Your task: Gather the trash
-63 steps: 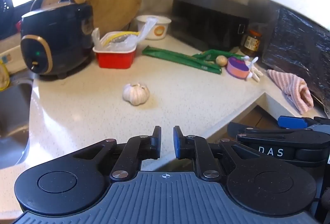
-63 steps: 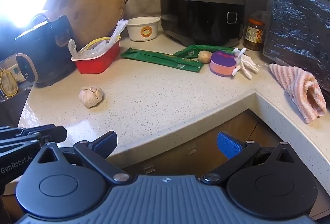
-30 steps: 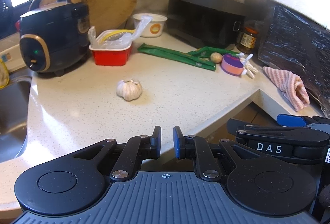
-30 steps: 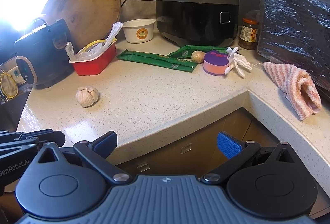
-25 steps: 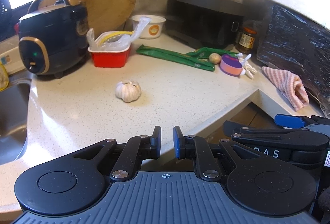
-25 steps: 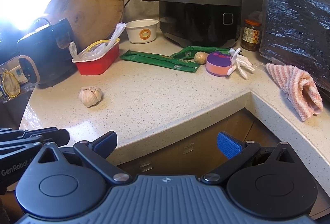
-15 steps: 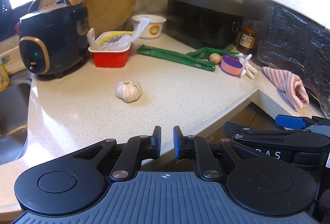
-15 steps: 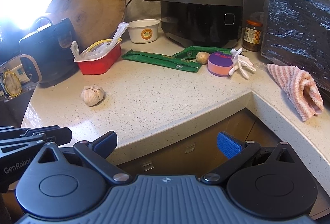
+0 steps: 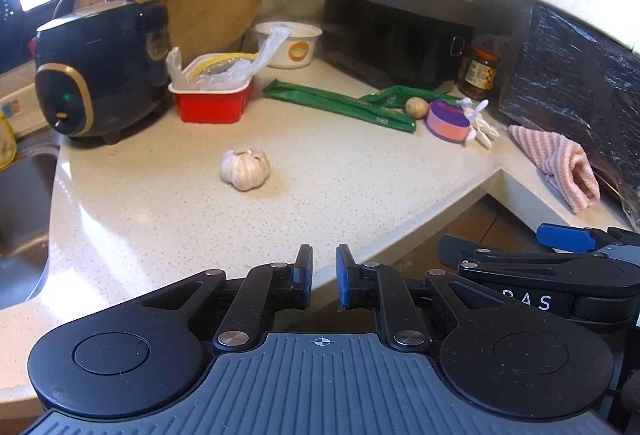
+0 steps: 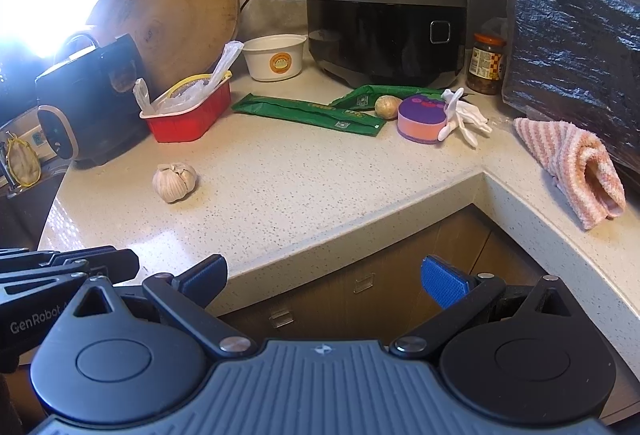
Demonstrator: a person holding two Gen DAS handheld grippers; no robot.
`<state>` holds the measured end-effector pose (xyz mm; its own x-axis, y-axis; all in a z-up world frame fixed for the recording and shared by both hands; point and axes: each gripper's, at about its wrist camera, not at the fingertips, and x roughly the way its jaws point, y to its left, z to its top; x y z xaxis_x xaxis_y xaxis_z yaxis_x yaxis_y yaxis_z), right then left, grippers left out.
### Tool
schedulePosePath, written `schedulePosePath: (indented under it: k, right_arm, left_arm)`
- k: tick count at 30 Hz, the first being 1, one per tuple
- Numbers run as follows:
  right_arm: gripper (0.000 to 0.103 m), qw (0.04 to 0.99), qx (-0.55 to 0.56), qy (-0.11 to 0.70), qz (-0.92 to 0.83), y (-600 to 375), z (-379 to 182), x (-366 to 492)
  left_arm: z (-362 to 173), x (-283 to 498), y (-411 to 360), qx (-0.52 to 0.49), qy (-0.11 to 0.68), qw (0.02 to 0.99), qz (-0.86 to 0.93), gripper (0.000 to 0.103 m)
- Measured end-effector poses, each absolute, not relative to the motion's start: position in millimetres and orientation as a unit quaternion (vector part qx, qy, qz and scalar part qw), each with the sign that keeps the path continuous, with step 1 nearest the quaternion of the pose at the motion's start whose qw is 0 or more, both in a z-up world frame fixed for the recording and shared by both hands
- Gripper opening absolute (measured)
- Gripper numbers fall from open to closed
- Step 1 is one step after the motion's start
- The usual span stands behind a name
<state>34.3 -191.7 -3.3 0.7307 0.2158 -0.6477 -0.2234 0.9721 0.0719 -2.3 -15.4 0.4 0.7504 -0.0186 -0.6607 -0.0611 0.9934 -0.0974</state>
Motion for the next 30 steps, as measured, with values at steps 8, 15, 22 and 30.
schedulePosePath:
  k: [8, 15, 22, 30]
  right_arm:
    - [0.103, 0.928, 0.003, 0.351, 0.122, -199, -4, 37]
    - [0.103, 0.926, 0.004, 0.355, 0.131, -203, -6, 41]
    - [0.103, 0.928, 0.002, 0.343, 0.142, -209, -9, 40]
    - [0.103, 0.931, 0.009, 0.336, 0.139, -224, -21, 43]
  left_arm:
    - [-3, -2, -22, -0.056, 0.358, 0.932, 0.015, 0.016]
    - [-4, -2, -27, -0.057, 0.361, 0.931, 0.026, 0.016]
    - [-7, -1, -34, -0.059, 0.362, 0.93, 0.031, 0.016]
    - [-15, 1, -23, -0.114, 0.357, 0.927, 0.004, 0.017]
